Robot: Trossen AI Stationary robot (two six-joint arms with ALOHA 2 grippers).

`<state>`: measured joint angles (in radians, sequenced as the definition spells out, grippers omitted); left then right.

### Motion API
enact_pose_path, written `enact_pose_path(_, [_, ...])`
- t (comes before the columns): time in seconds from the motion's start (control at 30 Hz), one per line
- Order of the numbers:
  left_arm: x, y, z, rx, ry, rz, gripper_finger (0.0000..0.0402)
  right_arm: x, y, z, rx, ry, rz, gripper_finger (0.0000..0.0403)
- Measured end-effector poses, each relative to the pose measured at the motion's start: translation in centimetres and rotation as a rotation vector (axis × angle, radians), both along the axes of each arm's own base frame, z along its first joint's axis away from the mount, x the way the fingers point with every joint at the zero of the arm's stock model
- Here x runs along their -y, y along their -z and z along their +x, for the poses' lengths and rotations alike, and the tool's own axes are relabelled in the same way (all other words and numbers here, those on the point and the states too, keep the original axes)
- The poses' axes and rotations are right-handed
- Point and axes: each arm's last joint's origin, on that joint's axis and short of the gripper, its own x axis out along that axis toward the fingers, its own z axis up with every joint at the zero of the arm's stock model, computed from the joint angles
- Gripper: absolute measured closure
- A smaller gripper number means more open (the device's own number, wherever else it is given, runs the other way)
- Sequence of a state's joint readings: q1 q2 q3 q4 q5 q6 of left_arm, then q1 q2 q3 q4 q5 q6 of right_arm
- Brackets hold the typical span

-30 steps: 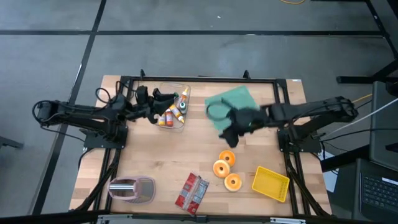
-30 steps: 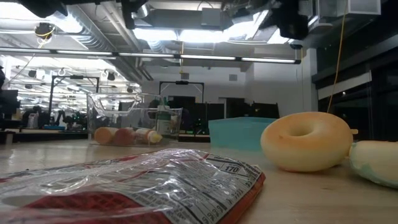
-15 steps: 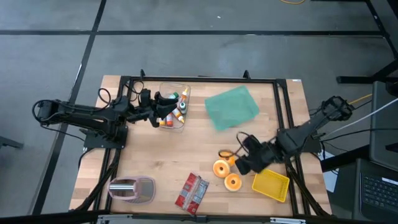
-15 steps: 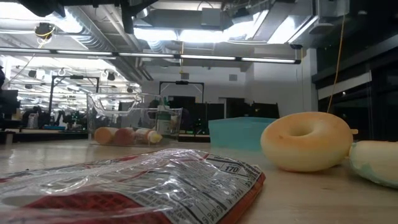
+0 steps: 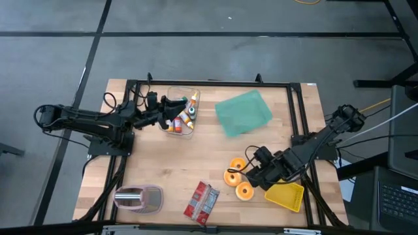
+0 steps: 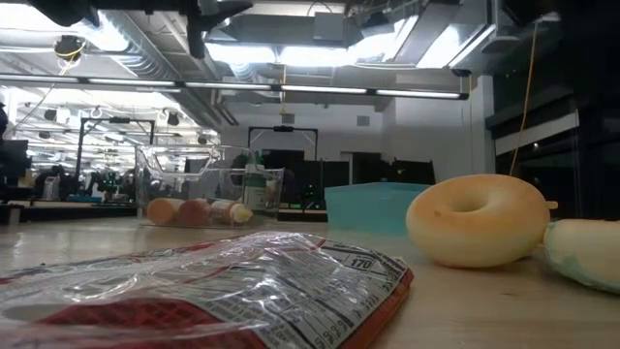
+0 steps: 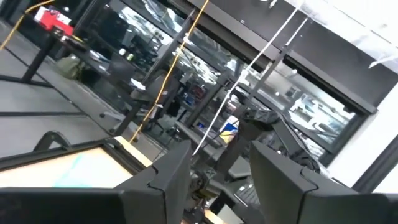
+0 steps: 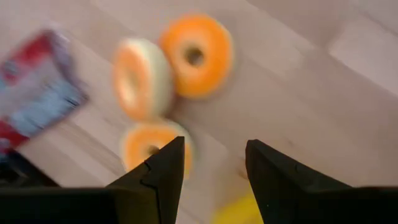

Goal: Pick & Place Food Item
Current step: Put the pink donut into the yellow bin

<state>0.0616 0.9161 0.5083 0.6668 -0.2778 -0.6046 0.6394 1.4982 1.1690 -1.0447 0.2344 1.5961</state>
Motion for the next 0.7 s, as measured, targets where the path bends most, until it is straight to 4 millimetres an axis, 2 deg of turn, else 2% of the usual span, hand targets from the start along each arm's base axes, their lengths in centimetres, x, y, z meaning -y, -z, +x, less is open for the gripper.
enact_pose_path(0.2, [0.0,0.8,0.2,-0.065,0.003,-0.048,0.0245,0.8,-0.6,3.0,0.196,-0.063,0.037,0.0234])
enact_pose_path(0.33, [0.1,1.1,0.2,-0.101,0.035,-0.045,0.0245,1.9,-0.6,4.9,0.259,-0.024,0.09,0.0234])
enact_pose_path(0.5, [0.3,1.1,0.3,-0.109,0.11,-0.023,0.0245,2.5,1.3,6.3,0.186,0.072,0.149,0.0234])
enact_pose_path(0.7, [0.6,1.1,0.4,-0.116,0.221,0.018,0.0245,1.9,3.2,8.7,0.084,0.118,0.194,0.0234])
